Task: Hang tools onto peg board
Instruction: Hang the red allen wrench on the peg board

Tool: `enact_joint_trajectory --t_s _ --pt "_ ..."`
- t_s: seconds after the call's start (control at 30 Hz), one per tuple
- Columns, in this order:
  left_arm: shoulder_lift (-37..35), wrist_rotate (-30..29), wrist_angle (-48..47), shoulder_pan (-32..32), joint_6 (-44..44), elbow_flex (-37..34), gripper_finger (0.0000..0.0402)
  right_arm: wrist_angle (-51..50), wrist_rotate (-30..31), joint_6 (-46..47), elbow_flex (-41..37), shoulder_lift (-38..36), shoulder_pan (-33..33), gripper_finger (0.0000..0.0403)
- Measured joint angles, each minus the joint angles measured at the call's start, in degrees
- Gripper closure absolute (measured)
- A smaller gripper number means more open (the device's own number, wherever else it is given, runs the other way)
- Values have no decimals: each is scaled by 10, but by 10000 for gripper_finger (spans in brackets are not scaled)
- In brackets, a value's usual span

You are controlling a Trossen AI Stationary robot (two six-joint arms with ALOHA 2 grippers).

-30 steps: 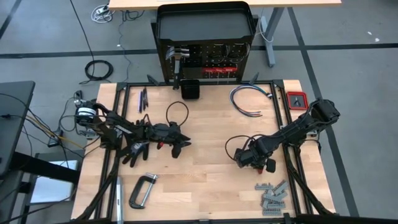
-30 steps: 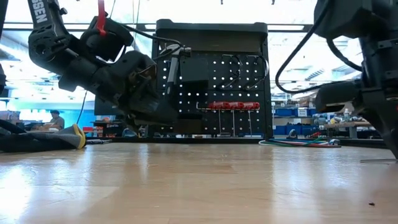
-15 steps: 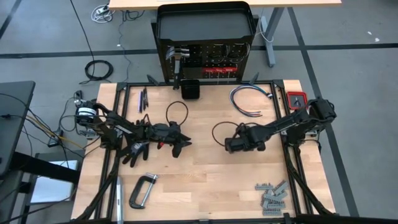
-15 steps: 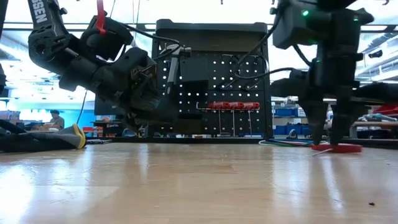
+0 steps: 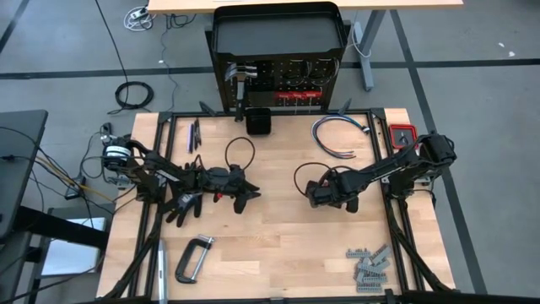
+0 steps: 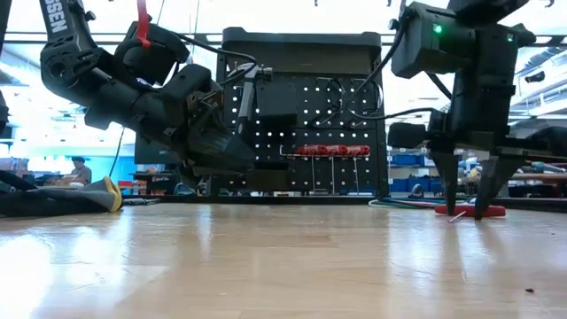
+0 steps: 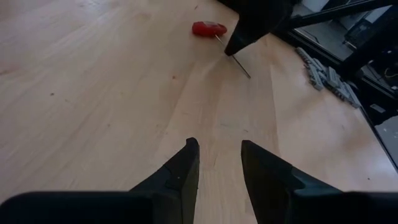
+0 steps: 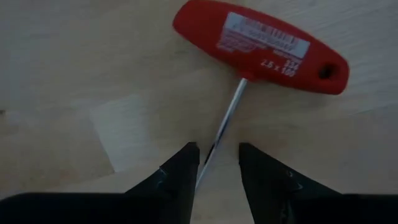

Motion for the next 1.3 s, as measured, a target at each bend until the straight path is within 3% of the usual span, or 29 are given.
enact_joint_trajectory --t_s 0.17,0.37,0.63,0.73,1.0,1.3 --pt "0 9 0 0 0 0 277 35 -2 2 -20 -3 -7 306" --pt "0 9 2 0 1 0 277 40 20 -26 -19 -3 0 391" --pt "0 9 2 0 2 0 277 32 45 -74 -13 -1 4 396" --pt "0 9 1 0 2 0 277 18 83 -110 9 0 -5 396" --pt "0 9 8 0 17 0 277 11 185 -295 79 0 -64 400" --pt "0 9 12 0 17 0 277 42 169 -432 92 -1 -116 398"
